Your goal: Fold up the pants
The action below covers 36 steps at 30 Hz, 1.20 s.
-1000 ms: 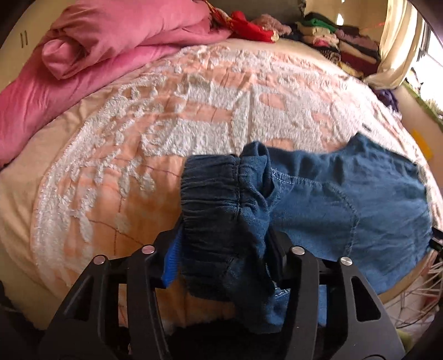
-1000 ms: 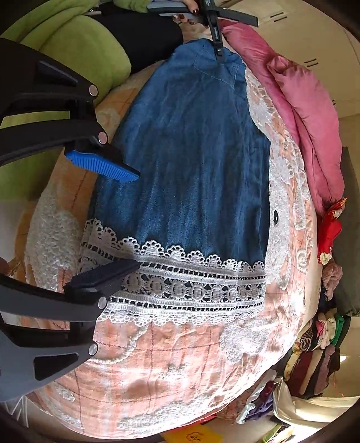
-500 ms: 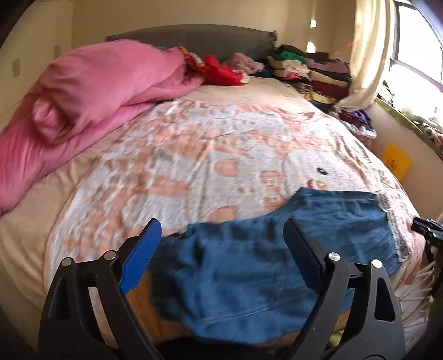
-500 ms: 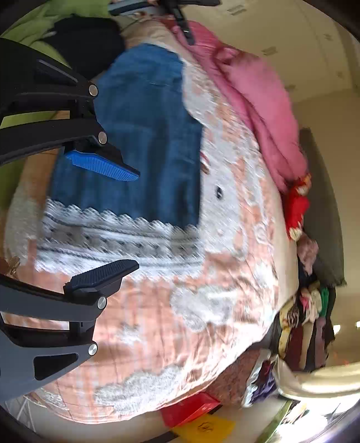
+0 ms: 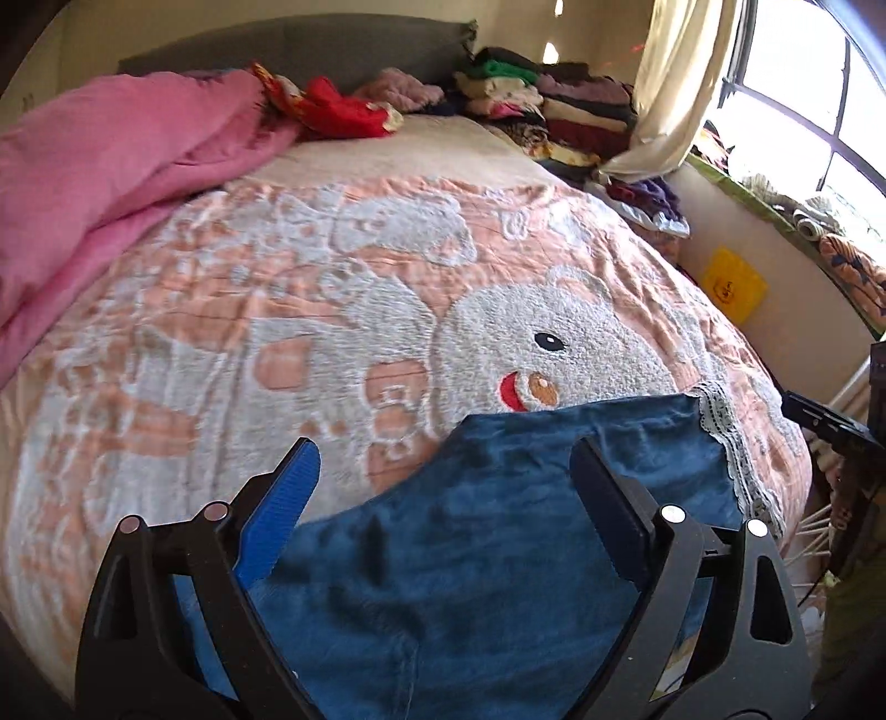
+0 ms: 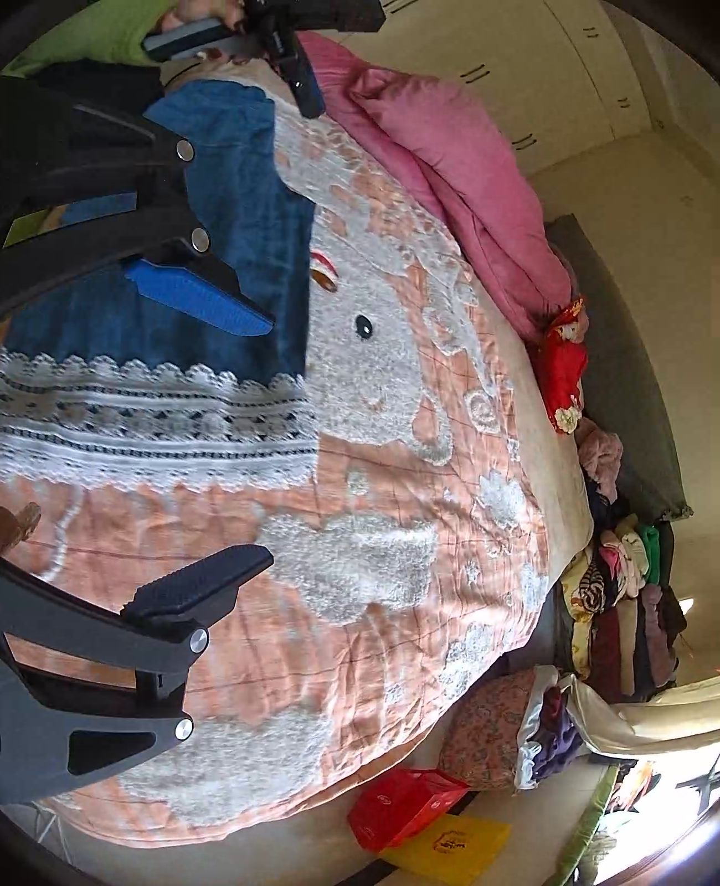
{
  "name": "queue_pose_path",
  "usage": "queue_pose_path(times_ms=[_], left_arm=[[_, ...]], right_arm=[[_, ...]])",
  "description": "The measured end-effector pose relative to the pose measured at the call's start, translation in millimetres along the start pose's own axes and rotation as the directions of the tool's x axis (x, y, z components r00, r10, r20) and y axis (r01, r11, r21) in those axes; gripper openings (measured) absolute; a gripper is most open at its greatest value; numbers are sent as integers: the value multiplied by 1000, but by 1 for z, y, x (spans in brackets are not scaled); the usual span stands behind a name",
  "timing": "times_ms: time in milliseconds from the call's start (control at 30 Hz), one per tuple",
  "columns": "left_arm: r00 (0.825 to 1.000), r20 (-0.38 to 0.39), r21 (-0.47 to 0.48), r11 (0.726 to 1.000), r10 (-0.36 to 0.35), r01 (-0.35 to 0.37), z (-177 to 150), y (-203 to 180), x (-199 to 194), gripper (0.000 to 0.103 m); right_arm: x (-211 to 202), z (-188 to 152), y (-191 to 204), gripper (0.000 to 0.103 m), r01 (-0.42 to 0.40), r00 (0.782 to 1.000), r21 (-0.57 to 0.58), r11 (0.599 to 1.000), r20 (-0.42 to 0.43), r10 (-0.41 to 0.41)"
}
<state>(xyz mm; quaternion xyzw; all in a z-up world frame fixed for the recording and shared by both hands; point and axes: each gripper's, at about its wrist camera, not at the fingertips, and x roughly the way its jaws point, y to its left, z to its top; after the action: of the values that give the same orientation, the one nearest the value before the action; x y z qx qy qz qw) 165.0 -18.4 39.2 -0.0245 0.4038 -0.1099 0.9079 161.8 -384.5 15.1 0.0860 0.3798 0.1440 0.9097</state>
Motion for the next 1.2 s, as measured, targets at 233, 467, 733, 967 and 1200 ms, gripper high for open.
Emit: queue_pose_path(times_ms=[233, 467, 733, 967, 1200], left_arm=[[995, -84, -29, 999, -44, 42, 5, 2, 55, 85], [984, -153, -73, 994, -89, 78, 1, 11, 95, 85], [973, -153, -65, 984, -174, 166, -6, 5, 108, 7], [985, -105, -15, 990, -140, 139, -7, 1, 100, 3], [986, -110, -14, 992, -125, 125, -10, 4, 105, 6]], right_arm=[[31, 10, -13, 77, -37, 998, 38, 999, -51, 38], [69, 16, -29, 77, -51, 992, 88, 995, -109, 61], [95, 15, -27, 21, -145, 975, 97, 985, -155, 159], [90, 8, -23, 17, -103, 989, 65, 993, -98, 109], [98, 9, -24, 47, -51, 990, 38, 998, -128, 55]])
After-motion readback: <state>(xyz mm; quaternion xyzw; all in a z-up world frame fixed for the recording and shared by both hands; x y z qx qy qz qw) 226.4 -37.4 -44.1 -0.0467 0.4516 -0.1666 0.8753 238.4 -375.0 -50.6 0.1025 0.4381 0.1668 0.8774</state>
